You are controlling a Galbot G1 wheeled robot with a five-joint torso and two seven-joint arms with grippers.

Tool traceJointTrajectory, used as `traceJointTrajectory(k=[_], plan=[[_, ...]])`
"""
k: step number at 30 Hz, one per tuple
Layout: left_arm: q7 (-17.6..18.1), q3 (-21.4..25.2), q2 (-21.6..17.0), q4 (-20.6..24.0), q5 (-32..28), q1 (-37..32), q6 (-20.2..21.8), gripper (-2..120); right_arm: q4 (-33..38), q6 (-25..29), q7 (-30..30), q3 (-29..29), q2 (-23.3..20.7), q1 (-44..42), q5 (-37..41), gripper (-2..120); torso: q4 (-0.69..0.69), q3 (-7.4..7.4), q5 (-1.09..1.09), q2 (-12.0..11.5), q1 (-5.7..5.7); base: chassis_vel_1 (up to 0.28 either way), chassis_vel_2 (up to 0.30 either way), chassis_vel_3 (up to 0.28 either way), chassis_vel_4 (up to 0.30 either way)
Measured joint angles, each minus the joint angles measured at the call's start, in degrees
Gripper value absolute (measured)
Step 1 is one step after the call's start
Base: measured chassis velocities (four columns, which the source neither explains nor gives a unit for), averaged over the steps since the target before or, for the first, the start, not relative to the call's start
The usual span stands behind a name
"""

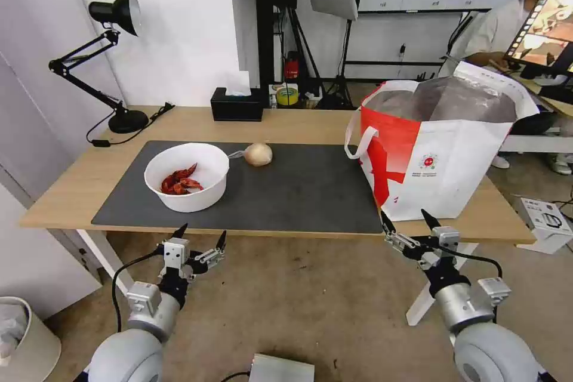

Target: Pick up the trash from the table and place it into the takeout bag.

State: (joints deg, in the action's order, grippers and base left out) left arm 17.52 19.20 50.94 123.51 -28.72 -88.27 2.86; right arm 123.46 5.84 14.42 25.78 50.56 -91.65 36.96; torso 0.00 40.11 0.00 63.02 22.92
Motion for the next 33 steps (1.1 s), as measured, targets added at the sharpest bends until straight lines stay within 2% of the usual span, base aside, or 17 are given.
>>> traceJointTrajectory(k=[25,29,32,33], plan=[[-0.1,0.1,0.2,-0.5,0.0,-0.2,-0.1,100,-1.1,0.3,-0.4,-1.3,1.1,0.7,-0.3,100,-0.01,0.00,0.00,0.0,0.00,0.000,0.000,0.000,0.000],[-0.1,0.2,-0.2,-0.6,-0.2,0.0,-0.1,100,-1.0,-0.2,-1.4,-3.6,0.5,4.1,1.1,100,-0.02,0.00,0.00,0.0,0.00,0.000,0.000,0.000,0.000],[-0.1,0.3,-0.4,-0.8,-0.3,0.2,-0.1,100,-1.7,-2.7,-2.2,-8.8,-0.9,11.6,3.3,100,-0.01,0.01,-0.01,0.0,0.00,0.000,0.000,0.000,0.000],[-0.1,0.3,-0.4,-0.8,-0.3,0.2,-0.1,100,-1.7,-2.7,-2.2,-8.8,-0.9,11.6,3.3,100,-0.01,0.01,-0.01,0.0,0.00,0.000,0.000,0.000,0.000]])
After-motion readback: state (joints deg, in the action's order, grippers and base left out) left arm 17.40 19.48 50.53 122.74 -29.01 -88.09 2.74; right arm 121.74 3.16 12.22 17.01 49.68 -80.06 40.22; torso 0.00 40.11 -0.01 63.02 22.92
